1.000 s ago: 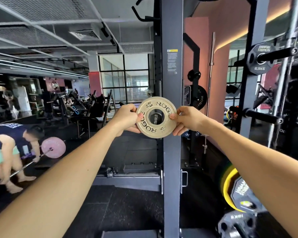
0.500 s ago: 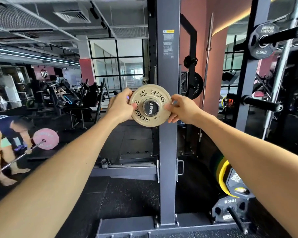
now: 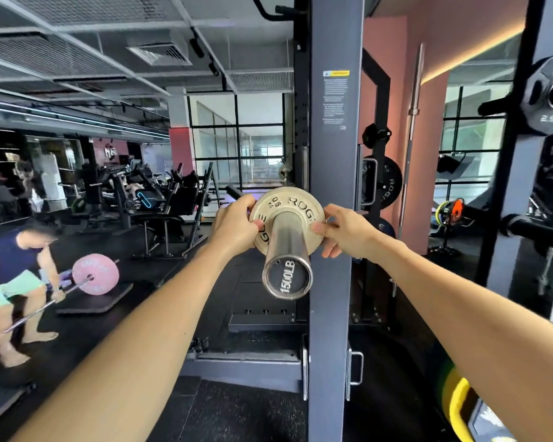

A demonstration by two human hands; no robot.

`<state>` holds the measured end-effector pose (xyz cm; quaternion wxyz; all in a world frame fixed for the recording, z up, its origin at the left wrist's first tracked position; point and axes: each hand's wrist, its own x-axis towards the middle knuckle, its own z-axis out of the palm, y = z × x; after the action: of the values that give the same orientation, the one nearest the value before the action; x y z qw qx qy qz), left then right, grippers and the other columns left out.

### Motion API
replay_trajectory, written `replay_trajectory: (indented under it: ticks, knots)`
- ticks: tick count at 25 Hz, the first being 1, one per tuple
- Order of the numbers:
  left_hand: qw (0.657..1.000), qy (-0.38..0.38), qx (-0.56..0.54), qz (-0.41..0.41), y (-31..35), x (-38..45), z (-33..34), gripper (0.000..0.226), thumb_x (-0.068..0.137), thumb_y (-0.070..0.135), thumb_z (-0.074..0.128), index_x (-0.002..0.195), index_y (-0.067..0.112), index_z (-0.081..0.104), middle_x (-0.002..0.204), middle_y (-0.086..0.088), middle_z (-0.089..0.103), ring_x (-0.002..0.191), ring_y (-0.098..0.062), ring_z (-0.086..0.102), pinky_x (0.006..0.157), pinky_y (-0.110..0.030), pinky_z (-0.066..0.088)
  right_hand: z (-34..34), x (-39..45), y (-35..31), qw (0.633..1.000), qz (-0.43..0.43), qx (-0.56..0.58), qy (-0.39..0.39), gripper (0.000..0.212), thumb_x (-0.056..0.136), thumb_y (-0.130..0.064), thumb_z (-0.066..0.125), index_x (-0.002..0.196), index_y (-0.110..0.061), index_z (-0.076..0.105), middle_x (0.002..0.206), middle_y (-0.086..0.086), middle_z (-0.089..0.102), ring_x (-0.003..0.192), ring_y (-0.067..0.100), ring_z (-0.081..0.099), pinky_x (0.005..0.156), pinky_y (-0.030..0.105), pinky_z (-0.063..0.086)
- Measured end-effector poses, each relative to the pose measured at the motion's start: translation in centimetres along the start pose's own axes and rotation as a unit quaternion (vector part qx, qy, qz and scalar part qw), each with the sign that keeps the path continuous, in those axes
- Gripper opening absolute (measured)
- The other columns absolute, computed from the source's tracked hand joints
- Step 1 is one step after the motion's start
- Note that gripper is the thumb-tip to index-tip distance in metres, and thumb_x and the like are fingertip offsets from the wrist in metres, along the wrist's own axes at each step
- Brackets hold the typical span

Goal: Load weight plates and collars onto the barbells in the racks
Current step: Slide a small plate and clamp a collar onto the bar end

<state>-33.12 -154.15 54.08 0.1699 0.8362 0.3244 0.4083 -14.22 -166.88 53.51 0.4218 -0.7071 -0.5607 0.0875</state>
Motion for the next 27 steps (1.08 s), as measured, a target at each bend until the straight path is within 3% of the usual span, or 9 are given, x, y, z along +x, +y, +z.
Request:
replay_trajectory:
  ticks: [7, 12, 19, 23, 27]
  knots:
    - [1.0, 0.009, 0.005, -0.024, -2.9, 6.7, 4.4, 0.021, 0.089, 0.019, 0.063, 0.11, 0.024, 0.061, 0.103, -0.001, 0.07, 0.097, -0.024, 0.059, 0.077, -0.027, 0.036, -0.3, 8.0, 3.5, 1.0, -0.003, -0.016, -0.017, 0.022, 0.096, -0.028, 0.057, 0.106, -0.01, 0.052, 0.095, 0.014, 0.069, 0.061, 0.025, 0.071, 0.059, 0.035, 0.059]
    - [1.0, 0.004, 0.0, -0.015, -4.2, 10.2, 6.4, 0.018, 0.089, 0.017, 0.063, 0.105, 0.022, 0.06, 0.093, -0.001, 0.068, 0.092, -0.025, 0.058, 0.076, -0.03, 0.04, -0.1, 11.5, 5.1, 0.999, 0.01, -0.029, -0.011, 0.023, 0.096, -0.03, 0.057, 0.107, -0.011, 0.052, 0.093, 0.018, 0.071, 0.067, 0.031, 0.072, 0.063, 0.038, 0.06]
    - [1.0, -0.011, 0.01, -0.008, -5.8, 14.3, 8.5, 0.013, 0.088, 0.017, 0.065, 0.099, 0.021, 0.059, 0.095, -0.002, 0.069, 0.095, -0.027, 0.059, 0.08, -0.033, 0.044, -0.1, 15.0, 6.2, 0.999, 0.028, -0.038, -0.008, 0.025, 0.096, -0.028, 0.056, 0.11, -0.007, 0.052, 0.098, 0.019, 0.068, 0.066, 0.031, 0.07, 0.067, 0.046, 0.06]
    - [1.0, -0.011, 0.001, -0.013, -6.3, 15.8, 9.3, 0.013, 0.089, 0.016, 0.064, 0.101, 0.019, 0.06, 0.101, -0.003, 0.068, 0.097, -0.026, 0.058, 0.079, -0.032, 0.041, 0.1, 16.1, 6.5, 0.999, 0.032, -0.036, -0.001, 0.023, 0.097, -0.027, 0.055, 0.108, -0.007, 0.051, 0.097, 0.017, 0.067, 0.06, 0.026, 0.069, 0.064, 0.042, 0.06]
    - [1.0, -0.006, 0.0, -0.013, -6.8, 17.2, 10.2, 0.014, 0.089, 0.016, 0.065, 0.101, 0.021, 0.061, 0.099, -0.001, 0.069, 0.097, -0.025, 0.062, 0.083, -0.036, 0.049, 0.2, 17.3, 6.7, 0.998, 0.043, -0.052, 0.008, 0.018, 0.096, -0.029, 0.055, 0.101, -0.011, 0.052, 0.092, 0.015, 0.068, 0.059, 0.027, 0.068, 0.061, 0.039, 0.059]
